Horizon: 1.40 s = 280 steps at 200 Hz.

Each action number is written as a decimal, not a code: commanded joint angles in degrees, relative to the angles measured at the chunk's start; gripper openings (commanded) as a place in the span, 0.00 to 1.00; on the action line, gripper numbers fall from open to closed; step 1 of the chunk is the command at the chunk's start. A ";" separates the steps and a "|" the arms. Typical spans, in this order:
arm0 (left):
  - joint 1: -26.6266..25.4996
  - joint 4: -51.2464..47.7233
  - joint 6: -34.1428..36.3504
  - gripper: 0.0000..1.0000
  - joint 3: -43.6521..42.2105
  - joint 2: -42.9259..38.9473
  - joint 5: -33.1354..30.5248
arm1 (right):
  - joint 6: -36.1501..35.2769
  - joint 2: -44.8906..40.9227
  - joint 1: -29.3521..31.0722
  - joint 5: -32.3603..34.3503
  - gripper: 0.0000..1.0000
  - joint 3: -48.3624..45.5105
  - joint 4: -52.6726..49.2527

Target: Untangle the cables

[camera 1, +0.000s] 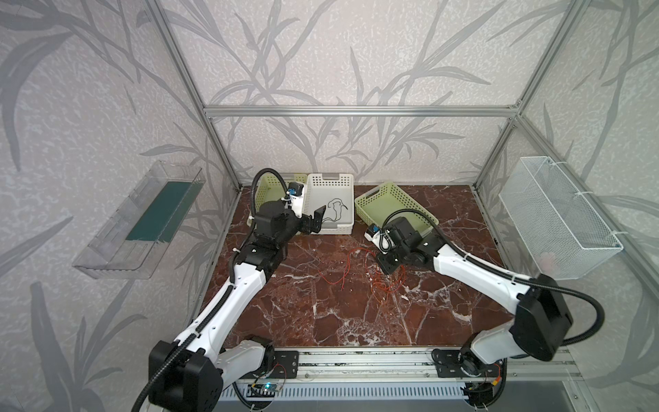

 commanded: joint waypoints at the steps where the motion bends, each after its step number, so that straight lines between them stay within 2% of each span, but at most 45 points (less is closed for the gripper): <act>1: -2.02 3.05 -2.25 0.83 -4.23 -2.02 9.15 | -0.97 -4.49 0.00 -6.11 0.00 -1.08 4.54; 12: -3.01 5.20 -1.86 0.80 -6.74 -3.16 13.15 | -0.64 -6.77 0.00 -7.07 0.00 -2.19 7.71; 24: -4.24 5.81 -2.50 0.75 -8.34 -4.25 14.39 | 0.05 -9.17 -0.11 -7.30 0.00 -3.13 11.23; 40: -6.03 6.27 -2.95 0.74 -9.42 -5.39 15.93 | 1.32 -11.05 -0.72 -8.28 0.00 -3.41 14.94; 87: -12.62 8.79 -1.79 0.81 -10.70 -5.61 16.28 | 2.21 -11.09 -1.36 -15.83 0.00 -0.05 21.27; 131: -16.79 10.38 -0.73 0.84 -10.95 -2.70 14.31 | 2.16 -10.91 -1.36 -16.64 0.00 0.41 24.43; 156: -17.50 12.13 -0.46 0.83 -11.32 0.45 11.79 | 2.79 -11.41 -1.33 -16.52 0.00 0.28 26.64; 172: -17.44 13.11 -0.33 0.78 -11.14 2.88 11.27 | 3.21 -11.77 -1.36 -16.42 0.00 0.02 28.10; 192: -17.47 15.37 -0.64 0.67 -11.63 4.68 9.05 | 2.81 -12.03 -1.40 -15.98 0.00 0.16 28.23; 219: -17.48 17.44 -0.75 0.38 -12.78 4.01 6.48 | 2.52 -12.47 -1.61 -15.91 0.00 0.01 28.17; 231: -17.44 16.94 -0.15 0.31 -13.23 3.28 5.00 | 2.52 -12.65 -1.68 -15.95 0.00 -0.14 28.51; 246: -17.48 15.61 0.64 0.33 -13.43 2.23 6.34 | 3.21 -12.67 -1.91 -15.32 0.00 -0.31 28.94; 263: -17.53 14.39 0.78 0.55 -13.43 2.21 9.37 | 3.79 -12.41 -2.15 -15.55 0.00 -0.33 29.63; 280: -17.75 14.61 0.43 0.61 -13.17 3.57 10.54 | 4.42 -12.06 -2.15 -16.31 0.00 -0.25 30.48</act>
